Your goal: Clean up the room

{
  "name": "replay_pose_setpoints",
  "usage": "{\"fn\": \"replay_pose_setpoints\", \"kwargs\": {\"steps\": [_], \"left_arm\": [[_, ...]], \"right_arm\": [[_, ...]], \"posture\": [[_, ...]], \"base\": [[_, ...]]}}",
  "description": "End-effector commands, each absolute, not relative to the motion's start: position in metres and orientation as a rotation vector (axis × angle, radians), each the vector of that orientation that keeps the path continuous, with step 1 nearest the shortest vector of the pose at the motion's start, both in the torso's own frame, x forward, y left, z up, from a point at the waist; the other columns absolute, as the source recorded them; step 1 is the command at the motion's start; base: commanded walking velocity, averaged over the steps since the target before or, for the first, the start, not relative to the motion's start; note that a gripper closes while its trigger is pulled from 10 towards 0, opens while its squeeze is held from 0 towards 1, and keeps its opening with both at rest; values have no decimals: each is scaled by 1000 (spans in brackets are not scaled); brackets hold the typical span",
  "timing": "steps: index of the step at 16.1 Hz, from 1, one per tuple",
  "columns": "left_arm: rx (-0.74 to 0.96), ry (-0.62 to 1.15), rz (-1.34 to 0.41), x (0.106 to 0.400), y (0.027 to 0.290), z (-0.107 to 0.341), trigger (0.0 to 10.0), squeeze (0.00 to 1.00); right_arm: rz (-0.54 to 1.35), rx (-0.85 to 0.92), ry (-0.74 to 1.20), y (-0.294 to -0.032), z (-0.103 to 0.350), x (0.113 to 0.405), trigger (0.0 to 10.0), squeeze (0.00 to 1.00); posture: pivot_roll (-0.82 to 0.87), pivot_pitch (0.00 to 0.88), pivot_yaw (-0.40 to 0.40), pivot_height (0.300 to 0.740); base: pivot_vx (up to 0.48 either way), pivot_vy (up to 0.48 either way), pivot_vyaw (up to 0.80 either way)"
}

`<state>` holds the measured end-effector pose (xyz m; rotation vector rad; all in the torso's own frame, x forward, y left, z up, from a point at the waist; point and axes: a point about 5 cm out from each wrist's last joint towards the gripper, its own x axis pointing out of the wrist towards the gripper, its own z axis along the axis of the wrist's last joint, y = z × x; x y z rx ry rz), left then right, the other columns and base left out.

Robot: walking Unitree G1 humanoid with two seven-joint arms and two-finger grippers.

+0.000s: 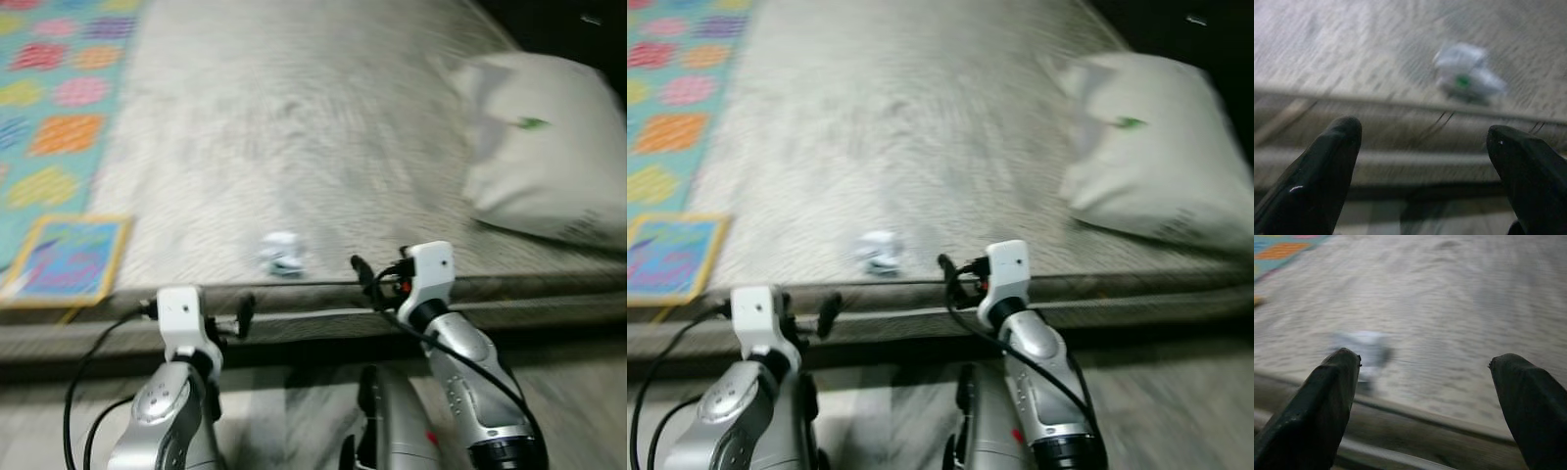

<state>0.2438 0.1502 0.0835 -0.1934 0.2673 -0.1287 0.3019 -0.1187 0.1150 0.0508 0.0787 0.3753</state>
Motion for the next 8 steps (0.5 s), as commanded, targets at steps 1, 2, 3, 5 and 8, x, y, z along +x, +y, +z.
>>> {"fn": "replay_pose_setpoints", "kwargs": {"steps": [1, 2, 3, 5, 8], "left_arm": [[-190, 298, -157, 242, 149, 79, 10000, 0], [-164, 296, -174, 243, 147, 80, 10000, 0], [-125, 268, -181, 245, 147, 83, 10000, 0], [-99, 217, -144, 242, 151, 94, 10000, 0], [-136, 228, 40, 223, 172, 91, 10000, 0]], "right_arm": [[383, 50, 83, -119, 114, 302, 10000, 0], [387, 53, 98, -117, 112, 303, 10000, 0], [395, 68, 137, -114, 106, 303, 10000, 0], [439, 88, 197, -102, 93, 298, 10000, 0], [507, 99, 195, -81, 87, 297, 10000, 0]], "posture": [[4, 195, -82, 547], [8, 195, -79, 547], [23, 197, -75, 547], [54, 215, -72, 547], [103, 251, -92, 547]], "base": [[0, 0, 0], [0, 0, 0], [0, 0, 0], [0, 0, 0], [0, 0, 0]]}}
